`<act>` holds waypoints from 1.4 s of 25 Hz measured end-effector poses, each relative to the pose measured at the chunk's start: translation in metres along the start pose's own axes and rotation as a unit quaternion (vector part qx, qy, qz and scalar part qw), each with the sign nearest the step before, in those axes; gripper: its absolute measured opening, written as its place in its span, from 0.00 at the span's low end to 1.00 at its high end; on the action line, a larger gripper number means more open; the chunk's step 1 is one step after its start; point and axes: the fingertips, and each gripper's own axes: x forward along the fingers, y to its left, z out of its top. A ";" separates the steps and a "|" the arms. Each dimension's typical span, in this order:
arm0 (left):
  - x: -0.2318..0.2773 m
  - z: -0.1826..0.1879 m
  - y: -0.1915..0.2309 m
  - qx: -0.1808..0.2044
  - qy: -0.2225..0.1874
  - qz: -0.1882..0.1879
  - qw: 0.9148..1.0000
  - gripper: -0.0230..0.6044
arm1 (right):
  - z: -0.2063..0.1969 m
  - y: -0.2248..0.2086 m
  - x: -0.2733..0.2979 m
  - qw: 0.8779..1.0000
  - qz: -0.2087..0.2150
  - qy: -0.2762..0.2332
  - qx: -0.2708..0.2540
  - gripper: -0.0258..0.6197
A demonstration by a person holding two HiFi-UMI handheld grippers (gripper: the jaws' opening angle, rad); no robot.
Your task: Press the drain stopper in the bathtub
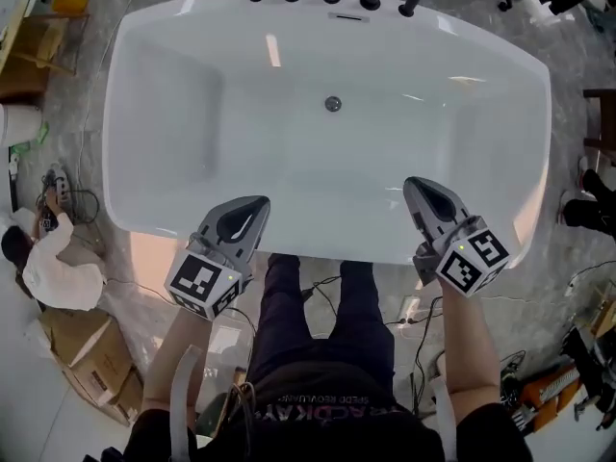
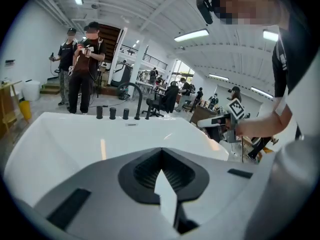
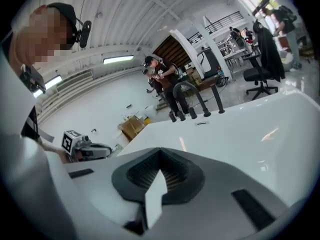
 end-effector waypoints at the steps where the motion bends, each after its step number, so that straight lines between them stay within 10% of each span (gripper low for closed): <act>1: 0.009 -0.006 0.005 0.001 0.005 0.000 1.000 0.05 | -0.004 -0.010 0.011 1.000 -0.002 0.008 -0.008 0.07; 14: 0.079 -0.078 0.067 -0.007 0.025 0.004 1.000 0.05 | -0.086 -0.122 0.177 0.988 -0.012 0.135 -0.068 0.07; 25: 0.127 -0.148 0.098 0.093 0.049 -0.027 0.994 0.05 | -0.183 -0.225 0.309 0.974 -0.055 0.210 -0.062 0.07; 35: 0.168 -0.191 0.110 0.086 0.057 -0.052 0.993 0.05 | -0.248 -0.295 0.386 0.960 -0.090 0.259 -0.064 0.07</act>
